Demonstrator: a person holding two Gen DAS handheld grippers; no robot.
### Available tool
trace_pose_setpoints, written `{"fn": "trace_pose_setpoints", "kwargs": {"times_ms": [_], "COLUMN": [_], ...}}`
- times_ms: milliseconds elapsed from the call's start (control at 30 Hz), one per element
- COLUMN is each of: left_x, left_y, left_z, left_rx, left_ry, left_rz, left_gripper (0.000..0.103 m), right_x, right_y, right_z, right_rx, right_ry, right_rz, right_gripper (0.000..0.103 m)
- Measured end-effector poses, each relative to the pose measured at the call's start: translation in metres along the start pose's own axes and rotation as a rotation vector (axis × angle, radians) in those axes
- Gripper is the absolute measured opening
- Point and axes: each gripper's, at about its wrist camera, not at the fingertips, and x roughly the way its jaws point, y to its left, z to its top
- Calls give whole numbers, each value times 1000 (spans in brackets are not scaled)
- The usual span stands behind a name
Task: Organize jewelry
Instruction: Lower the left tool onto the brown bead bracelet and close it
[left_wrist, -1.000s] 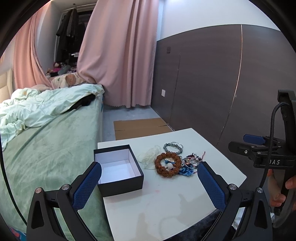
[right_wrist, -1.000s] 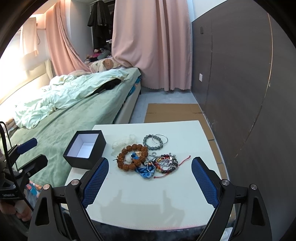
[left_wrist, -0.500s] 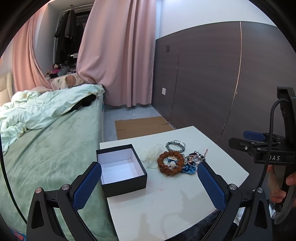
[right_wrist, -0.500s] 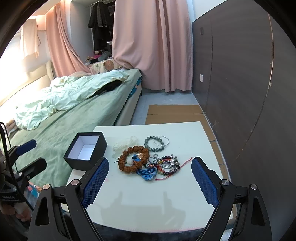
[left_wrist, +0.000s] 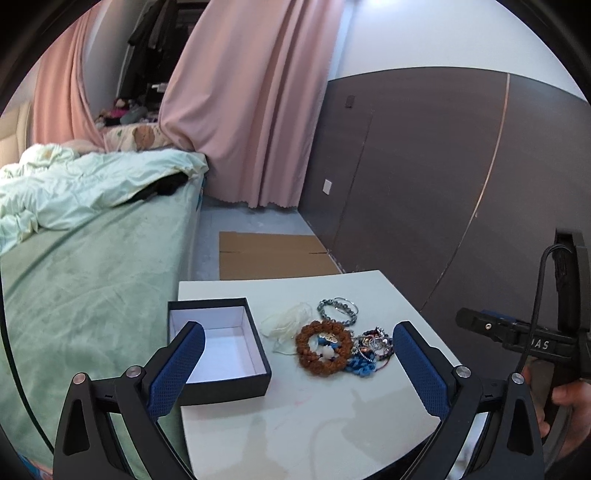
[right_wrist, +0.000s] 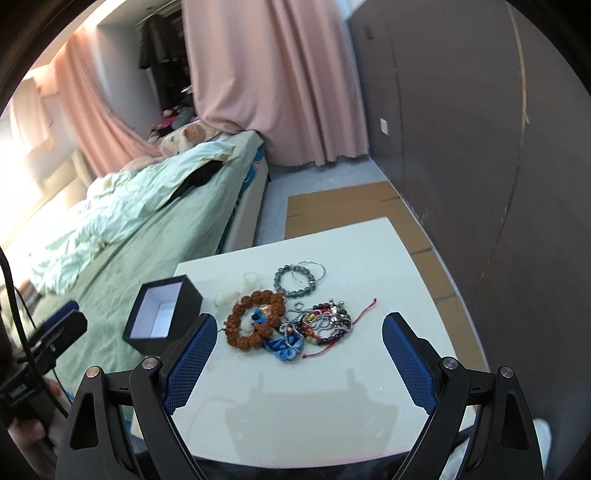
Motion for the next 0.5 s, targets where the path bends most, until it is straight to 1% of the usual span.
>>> {"fn": "trace_pose_setpoints", "kwargs": {"times_ms": [167, 233, 267, 333, 367, 400, 433, 500], "left_x": [21, 29, 34, 42, 46, 51, 56, 65], "left_y": [-5, -9, -13, -19, -22, -24, -28, -33], "left_z": [-2, -5, -7, -10, -12, -14, -16, -18], "left_rx": [-5, 9, 21, 38, 44, 47, 52, 60], "left_ry": [46, 67, 81, 101, 113, 126, 141, 162], "left_rz": [-21, -23, -21, -23, -28, -34, -44, -61], "left_gripper": [82, 80, 77, 72, 69, 67, 64, 59], "right_x": [12, 18, 20, 25, 28, 31, 34, 41], "right_y": [-21, -28, -31, -38, -41, -45, -50, -57], "right_z": [3, 3, 4, 4, 4, 4, 5, 5], "right_rx": [115, 155, 174, 209, 229, 248, 277, 324], "right_ry": [25, 37, 41, 50, 57, 63, 72, 89], "right_rz": [8, 11, 12, 15, 20, 29, 51, 90], "right_gripper": [91, 91, 90, 85, 80, 78, 77, 69]}}
